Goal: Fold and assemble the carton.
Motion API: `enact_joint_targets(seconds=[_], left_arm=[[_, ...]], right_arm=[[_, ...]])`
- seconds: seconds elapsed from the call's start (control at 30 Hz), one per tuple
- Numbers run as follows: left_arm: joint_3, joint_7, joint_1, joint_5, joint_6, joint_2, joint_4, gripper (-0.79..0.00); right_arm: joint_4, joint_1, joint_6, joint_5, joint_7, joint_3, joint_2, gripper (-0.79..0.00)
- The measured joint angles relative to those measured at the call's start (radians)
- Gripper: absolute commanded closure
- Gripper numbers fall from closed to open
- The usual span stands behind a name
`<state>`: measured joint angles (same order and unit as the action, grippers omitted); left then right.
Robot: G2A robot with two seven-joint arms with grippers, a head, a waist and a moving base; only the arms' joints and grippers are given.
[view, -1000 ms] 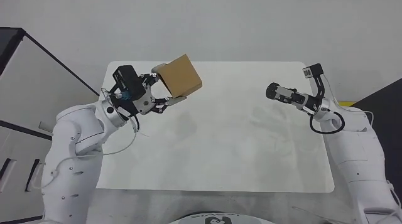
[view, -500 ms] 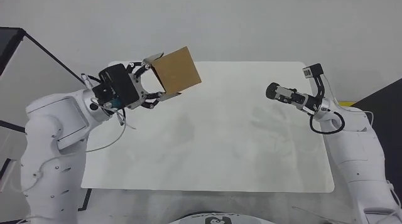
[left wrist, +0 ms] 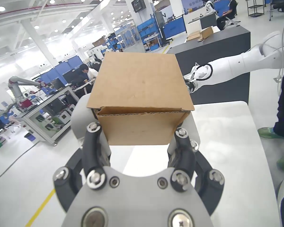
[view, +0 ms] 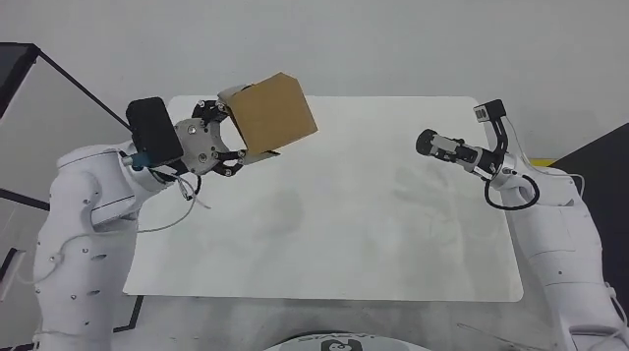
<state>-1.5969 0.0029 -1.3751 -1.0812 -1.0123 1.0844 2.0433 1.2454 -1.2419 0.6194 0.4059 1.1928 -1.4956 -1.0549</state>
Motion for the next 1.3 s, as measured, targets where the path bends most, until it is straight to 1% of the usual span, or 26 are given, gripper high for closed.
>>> enact_joint_targets(seconds=[0.17, 0.23, 0.3, 0.53, 0.6, 0.63, 0.7, 0.8, 0.9, 0.93, 1.03, 1.07, 1.3], left_arm=[[0.057, -0.1, 0.019, 0.191, 0.0, -0.035, -0.04, 0.0], [0.088, -0.165, 0.028, 0.289, 0.0, -0.05, -0.063, 0.0], [0.104, -0.221, 0.035, 0.347, 0.0, -0.057, -0.071, 0.0], [0.103, -0.202, 0.034, 0.338, 0.0, -0.056, -0.07, 0.0], [0.109, -0.191, 0.024, 0.356, 0.013, -0.056, -0.082, 0.0], [0.118, -0.186, 0.014, 0.397, 0.033, -0.056, -0.097, 0.0], [0.137, -0.222, 0.005, 0.493, 0.066, -0.059, -0.116, 0.0], [0.179, -0.351, 0.006, 0.702, 0.166, -0.068, -0.13, 0.0], [0.207, -0.487, 0.01, 0.917, 0.302, -0.076, -0.112, 0.0], [0.211, -0.532, 0.009, 0.994, 0.362, -0.078, -0.109, 0.0], [0.2, -0.606, 0.013, 1.098, 0.502, -0.083, -0.085, 0.0], [0.197, -0.607, 0.014, 1.1, 0.516, -0.083, -0.083, 0.0], [0.199, -0.595, 0.01, 1.1, 0.513, -0.082, -0.086, 0.0]], right_arm=[[0.0, 0.0, 0.0, 0.0, 0.0, 0.0, 0.0, -0.785], [0.0, 0.0, 0.0, 0.0, 0.0, 0.0, 0.0, -0.785], [0.0, 0.0, 0.0, 0.0, 0.0, 0.0, 0.0, -0.785], [0.0, 0.0, 0.0, 0.0, 0.0, 0.0, 0.0, -0.785], [0.0, 0.0, 0.0, 0.0, 0.0, 0.0, 0.0, -0.785], [0.0, 0.0, 0.0, 0.0, 0.0, 0.0, 0.0, -0.785], [0.0, 0.0, 0.0, 0.0, 0.0, 0.0, 0.0, -0.785], [0.0, 0.0, 0.0, 0.0, 0.0, 0.0, 0.0, -0.785], [0.0, 0.0, 0.0, 0.0, 0.0, 0.0, 0.0, -0.785], [0.0, 0.0, 0.0, 0.0, 0.0, 0.0, 0.0, -0.785], [0.0, 0.0, 0.0, 0.0, 0.0, 0.0, 0.0, -0.785], [0.0, 0.0, 0.0, 0.0, 0.0, 0.0, 0.0, -0.785], [0.0, 0.0, 0.0, 0.0, 0.0, 0.0, 0.0, -0.785]])
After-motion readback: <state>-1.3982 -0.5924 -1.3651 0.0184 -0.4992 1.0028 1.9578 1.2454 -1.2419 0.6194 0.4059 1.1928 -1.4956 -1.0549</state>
